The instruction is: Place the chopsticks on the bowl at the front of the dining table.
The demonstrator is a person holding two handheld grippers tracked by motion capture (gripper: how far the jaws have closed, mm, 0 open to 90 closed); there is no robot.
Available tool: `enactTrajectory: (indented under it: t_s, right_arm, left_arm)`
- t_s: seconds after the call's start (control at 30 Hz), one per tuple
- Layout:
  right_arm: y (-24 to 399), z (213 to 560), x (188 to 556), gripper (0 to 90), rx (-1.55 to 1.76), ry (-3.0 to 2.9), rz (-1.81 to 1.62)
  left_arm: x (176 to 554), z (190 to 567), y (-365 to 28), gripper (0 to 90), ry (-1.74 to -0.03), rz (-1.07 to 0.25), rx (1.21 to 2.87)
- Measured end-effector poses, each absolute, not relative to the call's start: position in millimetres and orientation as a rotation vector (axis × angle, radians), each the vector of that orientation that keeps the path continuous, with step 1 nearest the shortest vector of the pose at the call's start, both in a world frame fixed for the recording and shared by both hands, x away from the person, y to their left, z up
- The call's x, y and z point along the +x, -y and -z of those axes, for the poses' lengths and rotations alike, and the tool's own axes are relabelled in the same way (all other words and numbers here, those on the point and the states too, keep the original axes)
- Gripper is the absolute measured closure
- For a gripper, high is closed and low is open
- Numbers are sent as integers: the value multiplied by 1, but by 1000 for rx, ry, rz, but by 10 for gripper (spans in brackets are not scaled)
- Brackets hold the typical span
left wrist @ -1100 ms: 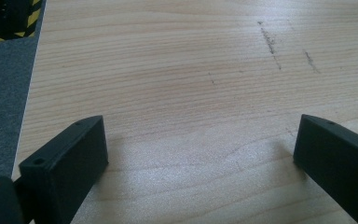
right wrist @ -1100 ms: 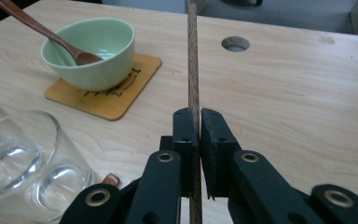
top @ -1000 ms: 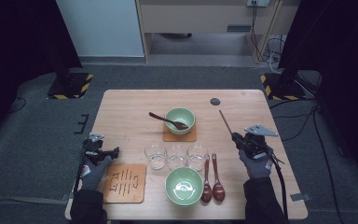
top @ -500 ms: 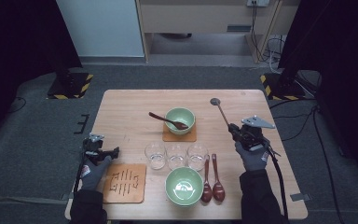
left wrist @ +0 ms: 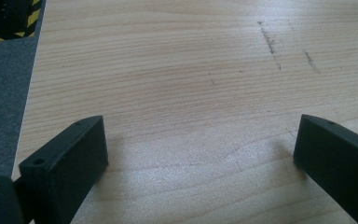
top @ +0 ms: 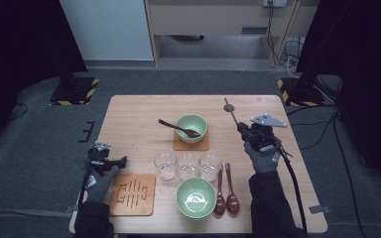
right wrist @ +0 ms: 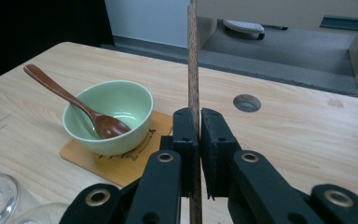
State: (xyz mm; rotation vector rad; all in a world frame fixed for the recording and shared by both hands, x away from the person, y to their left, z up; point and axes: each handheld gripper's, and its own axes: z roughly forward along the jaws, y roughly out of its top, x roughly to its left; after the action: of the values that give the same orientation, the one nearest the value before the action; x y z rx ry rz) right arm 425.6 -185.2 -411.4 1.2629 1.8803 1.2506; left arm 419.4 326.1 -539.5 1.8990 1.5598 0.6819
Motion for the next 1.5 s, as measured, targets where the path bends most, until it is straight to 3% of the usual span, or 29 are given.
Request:
enactTrajectory:
  t_s: [1.5]
  right_arm:
    - [142, 401, 475, 851, 1242, -1894, -1305]
  left_arm:
    - [420, 540, -326, 18, -1560, -681, 1899]
